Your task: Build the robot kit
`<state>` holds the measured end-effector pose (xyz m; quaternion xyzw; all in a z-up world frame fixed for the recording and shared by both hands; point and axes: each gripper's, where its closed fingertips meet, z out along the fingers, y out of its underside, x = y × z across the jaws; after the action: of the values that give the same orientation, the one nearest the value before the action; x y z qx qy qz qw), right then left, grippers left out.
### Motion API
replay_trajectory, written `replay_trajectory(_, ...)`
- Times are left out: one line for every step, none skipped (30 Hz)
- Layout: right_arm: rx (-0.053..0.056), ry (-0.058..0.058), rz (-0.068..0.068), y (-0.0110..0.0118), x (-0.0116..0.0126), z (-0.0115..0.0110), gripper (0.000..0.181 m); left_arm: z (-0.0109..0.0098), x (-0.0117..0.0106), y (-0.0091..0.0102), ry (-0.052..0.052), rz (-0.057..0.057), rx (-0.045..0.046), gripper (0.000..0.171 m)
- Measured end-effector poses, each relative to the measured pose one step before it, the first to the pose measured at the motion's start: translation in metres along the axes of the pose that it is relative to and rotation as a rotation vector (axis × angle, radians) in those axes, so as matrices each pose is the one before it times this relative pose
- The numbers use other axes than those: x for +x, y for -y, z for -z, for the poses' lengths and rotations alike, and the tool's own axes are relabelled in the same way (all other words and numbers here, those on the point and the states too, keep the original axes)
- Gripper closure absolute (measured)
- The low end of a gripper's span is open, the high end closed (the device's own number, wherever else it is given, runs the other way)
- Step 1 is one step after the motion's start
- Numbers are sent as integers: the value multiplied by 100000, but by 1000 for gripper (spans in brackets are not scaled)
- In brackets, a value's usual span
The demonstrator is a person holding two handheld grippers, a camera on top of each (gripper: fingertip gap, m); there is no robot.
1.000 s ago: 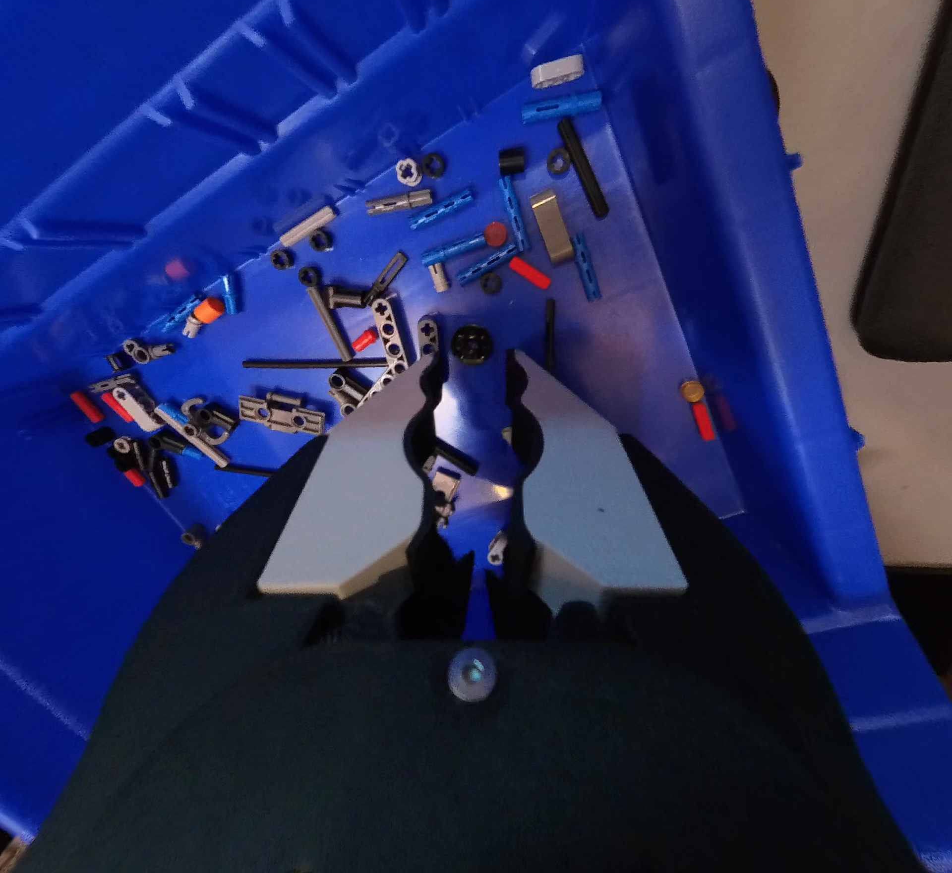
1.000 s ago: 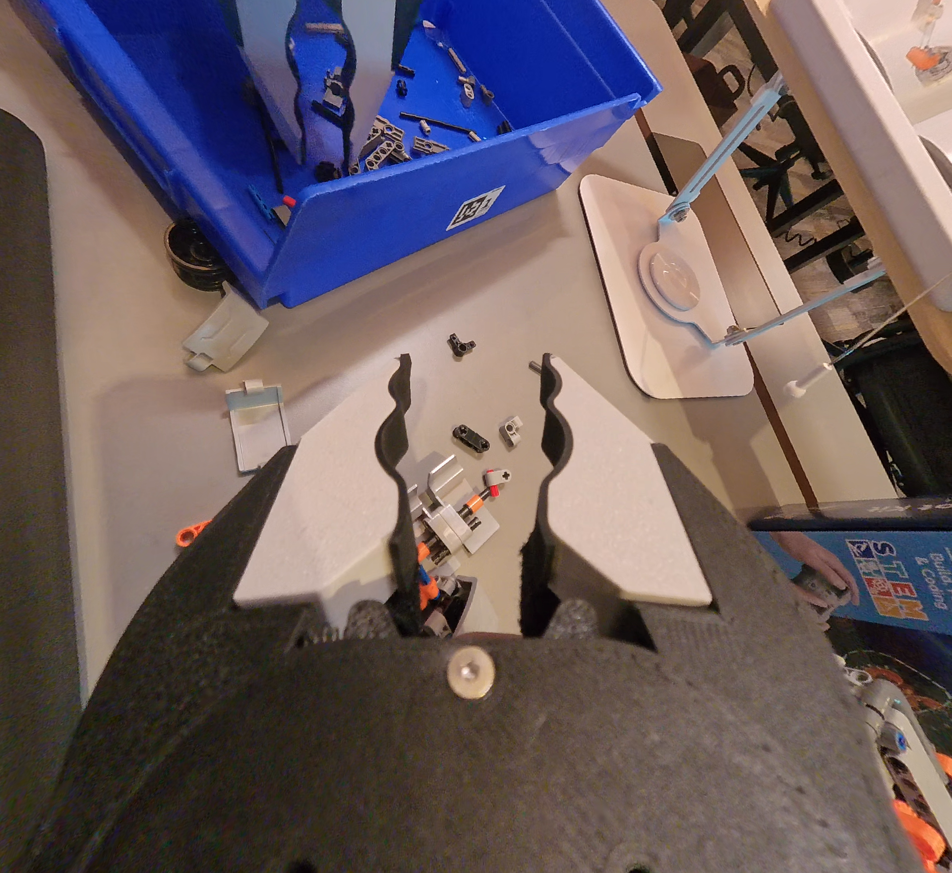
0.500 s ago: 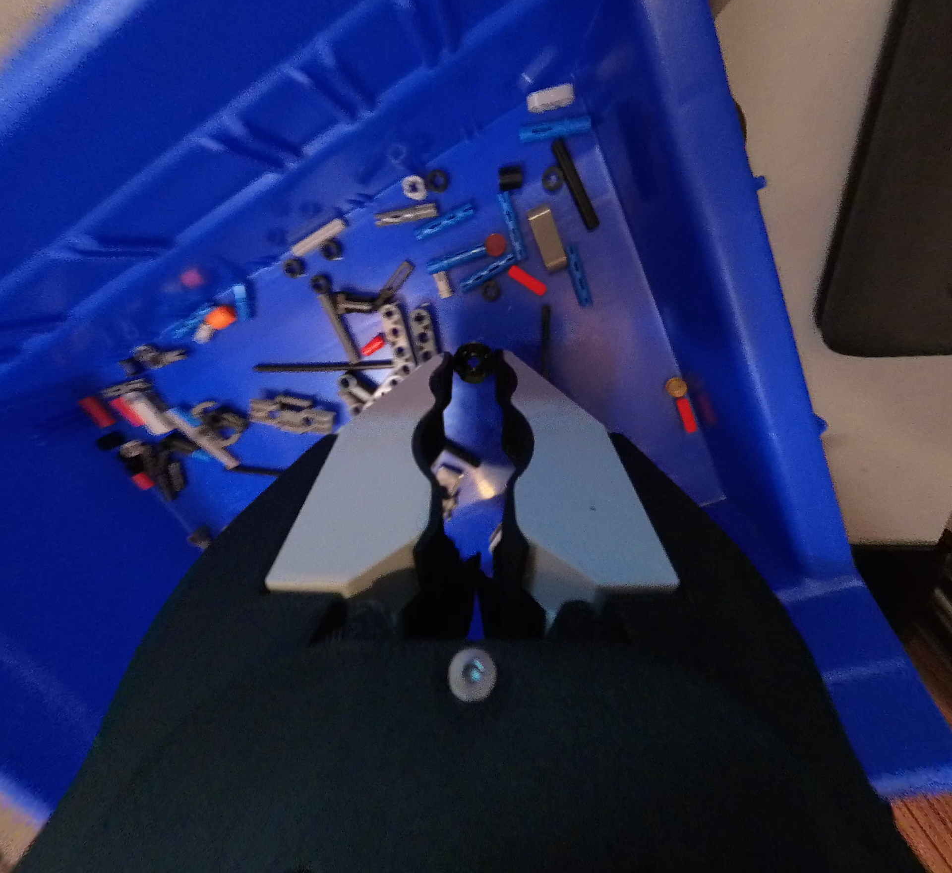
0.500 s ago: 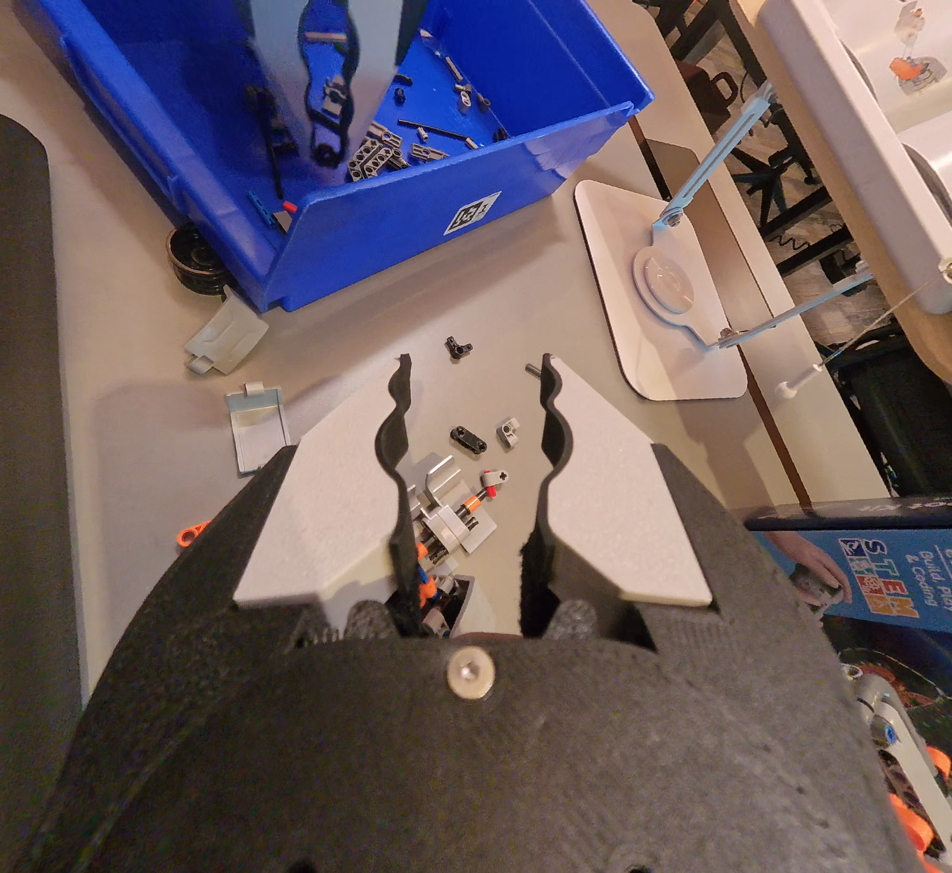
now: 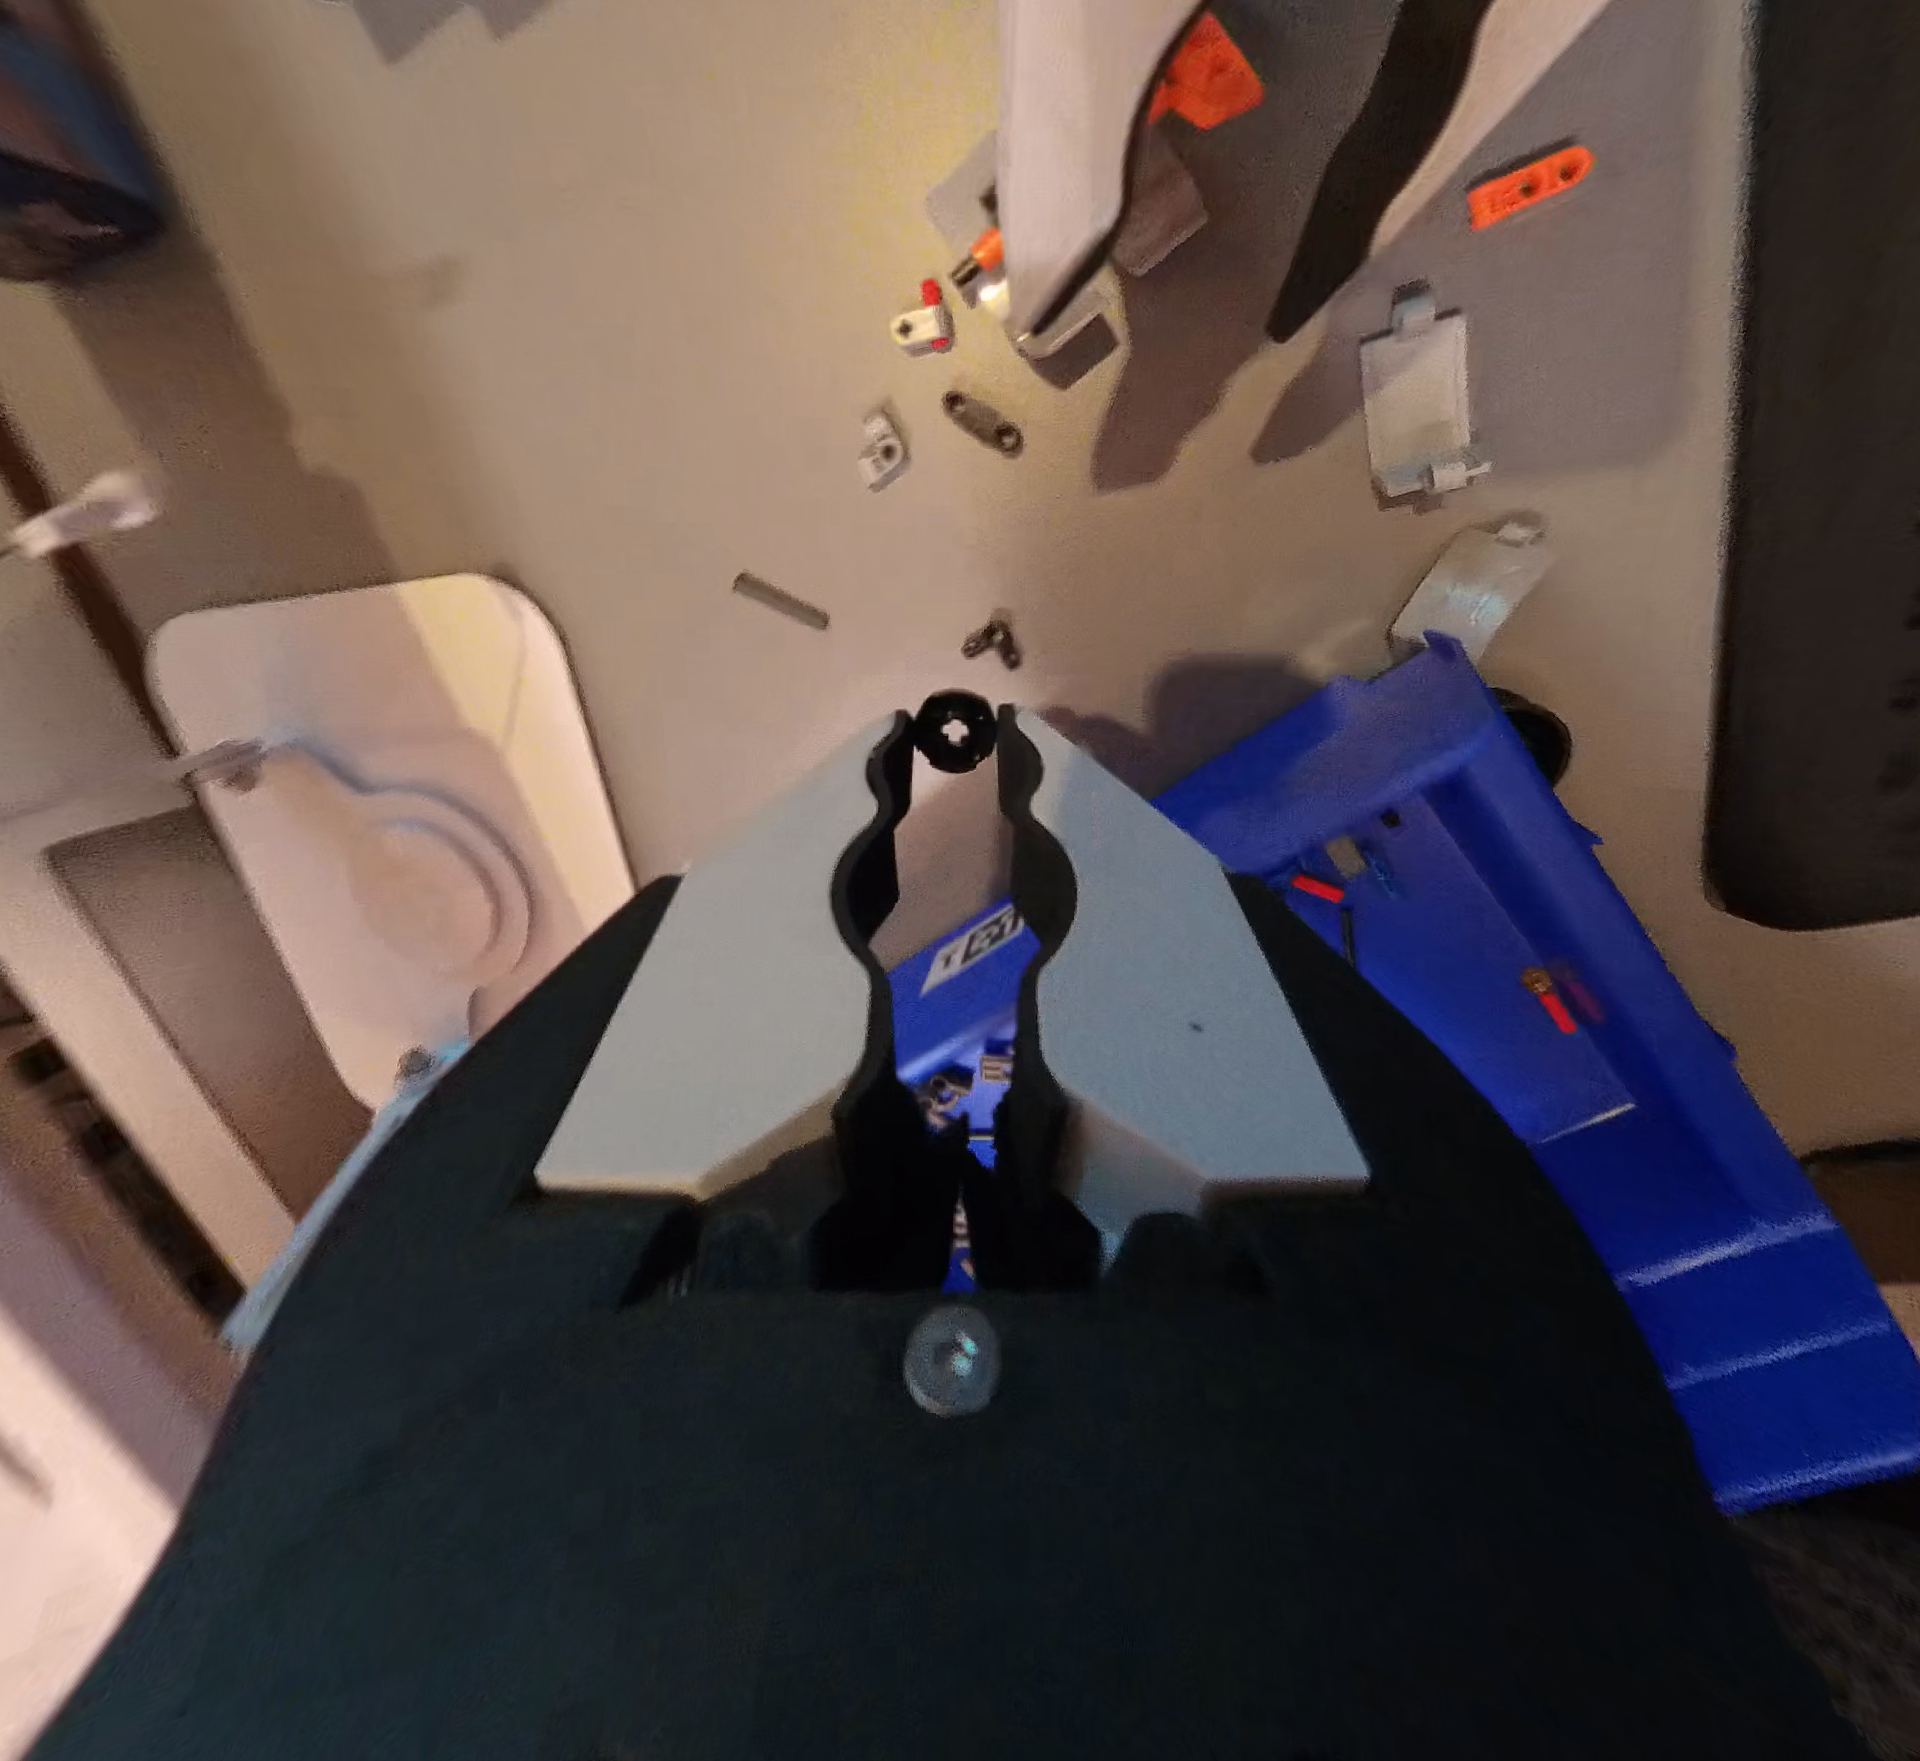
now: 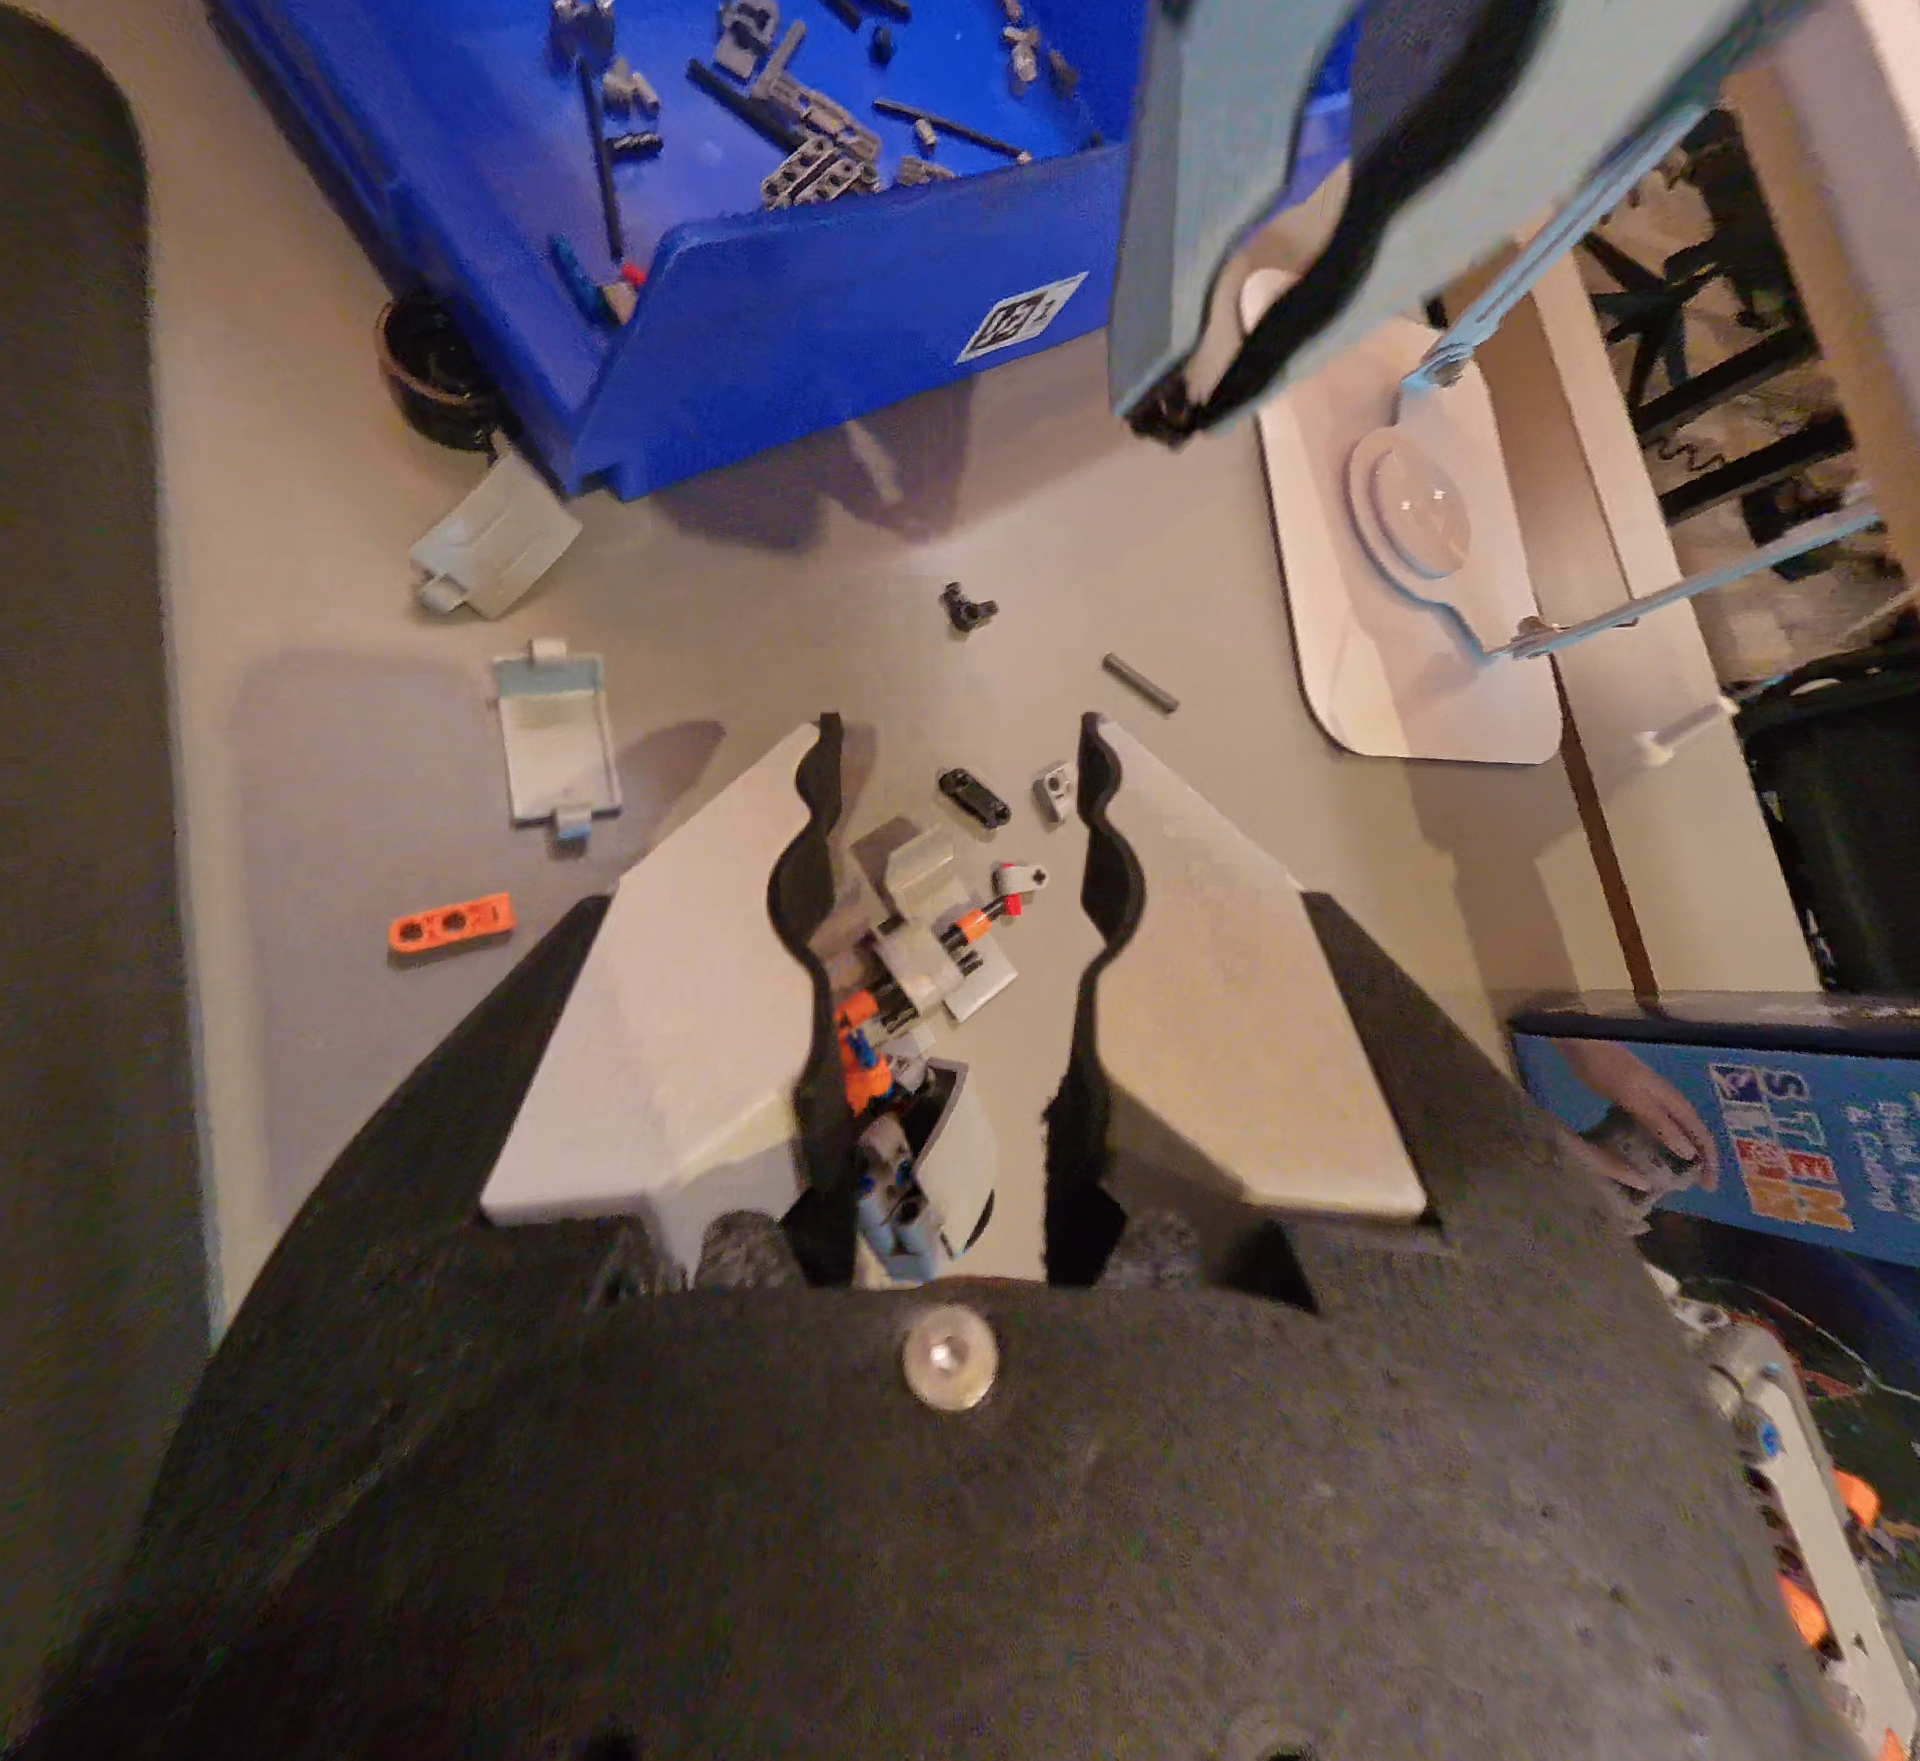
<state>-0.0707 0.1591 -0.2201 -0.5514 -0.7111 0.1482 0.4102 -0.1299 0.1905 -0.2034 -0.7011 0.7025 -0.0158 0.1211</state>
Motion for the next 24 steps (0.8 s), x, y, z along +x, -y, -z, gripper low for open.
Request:
replay_trajectory(-1486,1538,1585,-294,-403,-32,138,-963,-103,316,-2670,-1527,-2708,159)
replay_trajectory(-1440,1600,1564,-317,-414,-34,139,-830,-174,334,-1976,-1365,-2007,159)
replay_trajectory(-1097,1614,1345,-268,-413,-26,139,-735,125,301,-3832,-619,-1780,159)
replay_trajectory(-931,1791,927,-250,-424,-31,139,-592,65,218,-2927,-680,-1814,158)
replay_trajectory(-789,1591,692,-245,-368,-14,139,-491,-61,199,-1875,-475,-1479,158)
replay_trajectory(-740,1234,466,-244,-279,-4,139,-476,201,299,-3374,-11,-372,158)
replay_trajectory(-731,936,180,-242,-203,-9,139,-520,219,343,-3343,-53,145,158)
replay_trajectory(-711,653,-64,-214,-131,10,139,-595,70,145,-2075,-50,-840,158)
replay_trajectory(-513,446,-86,-174,-81,29,139,-613,-9,-75,-1364,199,-1981,158)
replay_trajectory(-304,325,-45,-133,-73,38,139,-571,0,-4,-1091,-114,-1281,158)
replay_trajectory(-185,294,-56,-103,-64,30,139,-509,140,125,-1602,-212,-344,158)
replay_trajectory(-193,310,-102,-88,-53,22,139,-469,230,53,-1966,-19,-608,158)
replay_trajectory(-260,242,-9,-78,-44,1,139,-429,109,35,-1036,23,-631,158)
replay_trajectory(-314,173,106,-76,-46,-6,139,-415,222,95,-1482,9,-187,158)
replay_trajectory(-265,160,120,-41,-34,-22,139,-418,278,55,-1840,178,-264,158)
replay_trajectory(-119,183,94,0,-52,-29,139,-412,148,-33,-1166,524,-662,158)
replay_trajectory(-105,263,124,-6,-63,-23,139,-334,71,-52,-470,340,-551,158)
replay_trajectory(-259,168,183,-31,-51,-34,139,-260,177,-41,-983,377,-79,155)
replay_trajectory(-314,-64,214,-47,-16,-9,139,-110,-131,-4,918,1190,364,147)
replay_trajectory(-122,-178,77,-10,32,2,139,162,-584,1,3892,2149,940,138)
replay_trajectory(81,-116,-120,6,33,26,139,459,-226,-24,1943,1274,1903,136)
replay_trajectory(65,-116,-70,7,28,29,139,696,-133,26,1552,1064,2870,131)
replay_trajectory(7,-162,67,5,13,31,139,868,-304,-27,2462,1473,3092,130)
replay_trajectory(39,17,82,23,-5,29,139,1013,-363,-56,3129,1299,3268,132)
